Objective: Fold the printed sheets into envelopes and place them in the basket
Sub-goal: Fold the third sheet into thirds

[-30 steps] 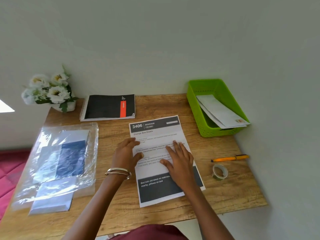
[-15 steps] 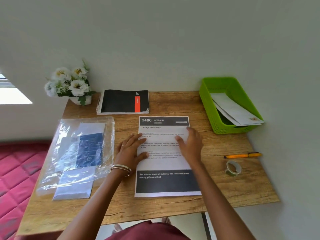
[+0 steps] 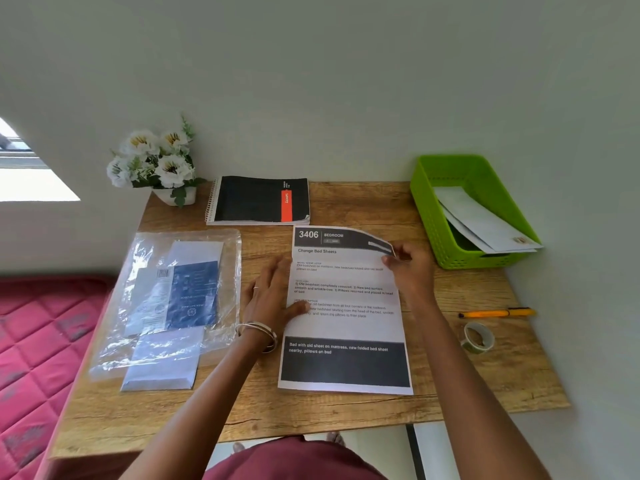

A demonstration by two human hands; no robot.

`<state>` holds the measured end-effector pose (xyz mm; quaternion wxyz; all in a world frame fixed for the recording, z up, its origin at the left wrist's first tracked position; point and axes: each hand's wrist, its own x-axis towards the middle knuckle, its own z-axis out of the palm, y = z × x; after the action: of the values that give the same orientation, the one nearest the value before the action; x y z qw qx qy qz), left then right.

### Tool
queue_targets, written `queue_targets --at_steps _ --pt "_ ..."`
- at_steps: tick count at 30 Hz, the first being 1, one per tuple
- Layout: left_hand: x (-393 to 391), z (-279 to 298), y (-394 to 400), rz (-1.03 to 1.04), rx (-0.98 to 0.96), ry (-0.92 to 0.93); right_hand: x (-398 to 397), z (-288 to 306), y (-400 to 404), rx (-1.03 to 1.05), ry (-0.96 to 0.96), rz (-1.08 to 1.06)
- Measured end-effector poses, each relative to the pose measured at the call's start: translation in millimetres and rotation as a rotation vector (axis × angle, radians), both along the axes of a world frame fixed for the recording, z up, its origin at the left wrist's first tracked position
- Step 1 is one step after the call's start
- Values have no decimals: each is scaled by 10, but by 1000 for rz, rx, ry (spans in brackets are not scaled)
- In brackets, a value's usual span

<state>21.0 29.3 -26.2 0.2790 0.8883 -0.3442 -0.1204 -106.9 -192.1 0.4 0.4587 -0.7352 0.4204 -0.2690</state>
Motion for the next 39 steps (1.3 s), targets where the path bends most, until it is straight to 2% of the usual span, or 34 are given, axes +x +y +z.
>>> queue_targets --at_steps 5,9,14,20,24,31,39 --pt "-9 10 6 6 -17 18 -293 -148 95 -219 82 139" --pt "-35 18 28 -14 -26 -2 -419 -102 215 -381 192 173" --pt "-11 -2 62 -178 191 -187 -305 -50 323 -415 493 253" --pt "11 -24 51 -234 245 -150 68 -115 669 -463 439 480" --pt "17 -50 47 -227 246 -156 183 -183 775 -503 528 645" --pt "11 -57 33 -213 249 -158 -207 -246 420 -437 664 442" --pt "69 -80 111 -270 172 -160 -197 -202 290 -493 809 454"
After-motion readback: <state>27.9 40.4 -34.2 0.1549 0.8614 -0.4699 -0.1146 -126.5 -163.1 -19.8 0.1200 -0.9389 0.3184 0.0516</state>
